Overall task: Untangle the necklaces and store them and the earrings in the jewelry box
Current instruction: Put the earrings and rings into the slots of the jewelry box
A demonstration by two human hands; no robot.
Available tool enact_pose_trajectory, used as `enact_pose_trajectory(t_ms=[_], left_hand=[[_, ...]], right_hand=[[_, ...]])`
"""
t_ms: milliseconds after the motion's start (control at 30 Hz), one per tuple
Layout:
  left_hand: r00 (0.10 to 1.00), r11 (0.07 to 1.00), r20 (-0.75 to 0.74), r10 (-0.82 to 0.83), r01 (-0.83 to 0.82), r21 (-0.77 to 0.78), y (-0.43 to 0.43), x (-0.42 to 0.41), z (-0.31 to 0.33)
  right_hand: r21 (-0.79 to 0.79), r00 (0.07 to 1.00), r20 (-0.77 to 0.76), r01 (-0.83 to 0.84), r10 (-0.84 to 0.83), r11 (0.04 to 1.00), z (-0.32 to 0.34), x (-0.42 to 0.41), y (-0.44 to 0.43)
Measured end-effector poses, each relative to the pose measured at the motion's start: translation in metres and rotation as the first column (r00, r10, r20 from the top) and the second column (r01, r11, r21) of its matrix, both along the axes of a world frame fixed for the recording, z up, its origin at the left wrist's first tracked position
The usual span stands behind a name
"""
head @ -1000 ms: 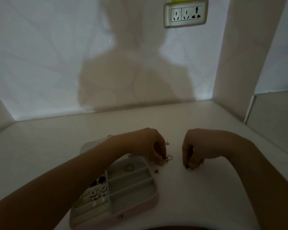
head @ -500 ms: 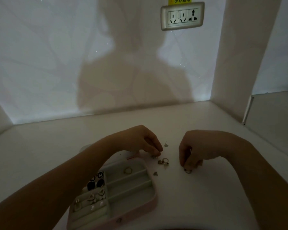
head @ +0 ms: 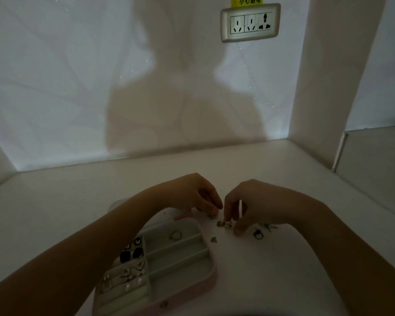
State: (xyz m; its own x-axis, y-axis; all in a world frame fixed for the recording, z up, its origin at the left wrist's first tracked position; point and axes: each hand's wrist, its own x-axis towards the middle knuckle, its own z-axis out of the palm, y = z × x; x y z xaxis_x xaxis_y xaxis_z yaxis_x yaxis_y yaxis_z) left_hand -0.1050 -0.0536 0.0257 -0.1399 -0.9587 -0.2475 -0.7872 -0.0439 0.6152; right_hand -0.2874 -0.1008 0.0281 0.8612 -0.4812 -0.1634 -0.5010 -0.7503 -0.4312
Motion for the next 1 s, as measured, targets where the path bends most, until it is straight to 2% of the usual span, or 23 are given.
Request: enact_pose_trajectory(t_ms=[133, 300, 467, 533, 733, 1000], left_hand=[[1.0, 1.0, 0.005, -0.005, 0.005, -0.01, 0.0, 0.001, -0.001], [0.996, 0.999, 0.094, -0.003, 0.008, -0.054, 0.0, -0.002, -0.002], [0.985, 0.997, 0.175, -0.006, 0.02, -0.075, -0.001, -0.003, -0.003], [0.982, 0.996, 0.187, -0.009, 0.025, -0.084, 0.0, -0.003, -0.003], [0.997, 0.982, 0.071, 0.023, -0.01, -0.187, 0.023, 0.004, 0.012], [0.989, 0.958, 0.081, 0.122, -0.096, -0.271, 0.095, 0.032, 0.032]], right_hand=[[-0.025, 0.998, 0.039, -0.044, 0.045, 0.999, -0.007, 0.006, 0.002], [-0.024, 0.998, 0.052, 0.021, -0.02, 0.999, -0.003, 0.001, -0.003], [0.137, 0.963, 0.252, 0.061, -0.095, 0.989, 0.01, -0.007, -0.005], [0.125, 0.94, 0.327, 0.063, -0.101, 0.99, 0.014, -0.008, -0.004], [0.157, 0.87, 0.485, 0.016, -0.091, 0.988, 0.019, -0.005, 0.007], [0.182, 0.835, 0.545, -0.027, -0.078, 0.983, 0.015, 0.012, 0.031]])
